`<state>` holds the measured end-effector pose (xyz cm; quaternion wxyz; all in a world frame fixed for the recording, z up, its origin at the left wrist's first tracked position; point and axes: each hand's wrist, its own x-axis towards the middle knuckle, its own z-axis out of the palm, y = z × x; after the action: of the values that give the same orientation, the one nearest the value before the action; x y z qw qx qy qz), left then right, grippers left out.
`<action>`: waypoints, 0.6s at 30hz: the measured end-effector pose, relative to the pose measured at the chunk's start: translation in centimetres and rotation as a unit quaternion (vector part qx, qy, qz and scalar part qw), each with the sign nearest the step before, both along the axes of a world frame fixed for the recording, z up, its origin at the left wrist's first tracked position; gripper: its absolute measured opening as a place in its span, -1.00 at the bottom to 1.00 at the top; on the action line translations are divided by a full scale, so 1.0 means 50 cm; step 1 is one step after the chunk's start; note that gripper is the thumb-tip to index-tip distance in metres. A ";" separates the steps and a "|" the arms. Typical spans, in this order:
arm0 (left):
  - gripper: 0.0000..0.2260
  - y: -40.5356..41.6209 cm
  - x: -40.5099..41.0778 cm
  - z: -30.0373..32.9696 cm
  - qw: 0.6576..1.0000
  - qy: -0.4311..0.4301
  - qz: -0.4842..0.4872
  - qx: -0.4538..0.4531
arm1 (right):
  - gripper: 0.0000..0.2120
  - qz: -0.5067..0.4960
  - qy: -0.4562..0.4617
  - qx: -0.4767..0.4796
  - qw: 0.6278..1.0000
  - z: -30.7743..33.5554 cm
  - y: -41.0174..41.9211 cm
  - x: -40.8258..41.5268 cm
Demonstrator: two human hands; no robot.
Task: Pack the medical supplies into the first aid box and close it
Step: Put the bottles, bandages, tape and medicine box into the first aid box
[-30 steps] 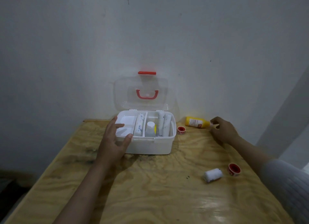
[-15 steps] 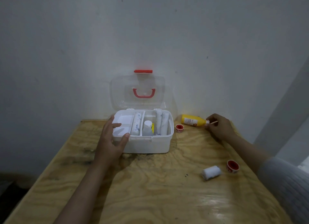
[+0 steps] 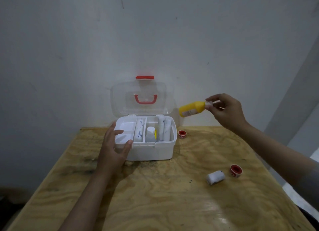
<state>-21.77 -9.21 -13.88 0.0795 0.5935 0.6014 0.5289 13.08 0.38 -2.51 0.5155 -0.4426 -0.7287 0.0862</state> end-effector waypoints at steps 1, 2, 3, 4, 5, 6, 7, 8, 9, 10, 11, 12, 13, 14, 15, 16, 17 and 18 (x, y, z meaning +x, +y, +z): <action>-0.66 -0.001 0.001 0.001 1.000 -0.002 -0.001 0.000 | -0.88 0.018 0.006 -0.001 1.000 0.013 -0.007 -0.013; -0.67 -0.001 0.001 0.001 1.000 -0.003 -0.004 0.001 | -0.88 0.037 0.008 -0.004 0.999 0.022 -0.013 -0.027; -0.68 -0.002 0.002 0.002 1.000 -0.004 -0.006 0.001 | -0.87 0.056 0.003 -0.006 0.998 0.027 -0.019 -0.042; -0.68 -0.002 0.002 0.003 1.000 -0.005 -0.008 0.002 | -0.86 0.070 -0.007 -0.007 0.997 0.029 -0.024 -0.059; -0.69 -0.002 0.001 0.003 1.000 -0.005 -0.009 0.003 | -0.86 0.080 -0.022 -0.006 0.997 0.029 -0.028 -0.075; -0.69 -0.002 0.000 0.002 1.000 -0.004 -0.009 0.003 | -0.86 0.091 -0.034 -0.007 0.995 0.028 -0.031 -0.091; -0.68 -0.001 -0.001 0.001 1.000 -0.004 -0.008 0.000 | -0.86 0.101 -0.044 -0.013 0.994 0.027 -0.032 -0.106; -0.67 -0.001 -0.003 0.001 1.000 -0.005 -0.007 -0.003 | -0.86 0.110 -0.054 -0.023 0.992 0.024 -0.032 -0.120; -0.65 -0.001 -0.004 0.000 1.000 -0.007 -0.006 -0.008 | -0.85 0.116 -0.071 -0.034 0.990 0.021 -0.031 -0.134; -0.63 -0.001 -0.005 0.000 1.000 -0.009 -0.006 -0.012 | -0.85 0.117 -0.093 -0.042 0.988 0.017 -0.029 -0.147; -0.64 -0.002 -0.005 0.001 1.000 -0.009 -0.006 -0.013 | -0.84 0.117 -0.121 -0.047 0.985 0.012 -0.027 -0.159; -0.66 -0.003 -0.005 0.002 1.000 -0.008 -0.006 -0.015 | -0.83 0.117 -0.149 -0.048 0.981 0.008 -0.025 -0.170; -0.67 -0.004 -0.004 0.003 1.000 -0.006 -0.004 -0.018 | -0.83 0.118 -0.172 -0.050 0.977 0.004 -0.025 -0.180; -0.67 -0.006 -0.003 0.005 1.000 -0.004 -0.002 -0.023 | -0.83 0.119 -0.189 -0.059 0.973 0.001 -0.026 -0.188; -0.67 -0.007 -0.002 0.006 1.000 -0.003 0.000 -0.024 | -0.83 0.120 -0.200 -0.071 0.970 -0.002 -0.027 -0.194; -0.67 -0.008 0.000 0.008 1.000 -0.002 0.000 -0.024 | -0.84 0.120 -0.209 -0.085 0.967 -0.006 -0.027 -0.199; -0.68 -0.008 0.000 0.009 1.000 0.000 -0.001 -0.022 | -0.84 0.120 -0.218 -0.099 0.963 -0.010 -0.028 -0.202; -0.68 -0.009 0.001 0.010 1.000 0.001 -0.003 -0.020 | -0.84 0.120 -0.227 -0.110 0.960 -0.015 -0.028 -0.204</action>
<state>-21.73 -9.66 -13.38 0.0919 0.5941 0.6104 0.5157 2.90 -1.01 -3.27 0.2700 -0.4137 -0.8605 0.1244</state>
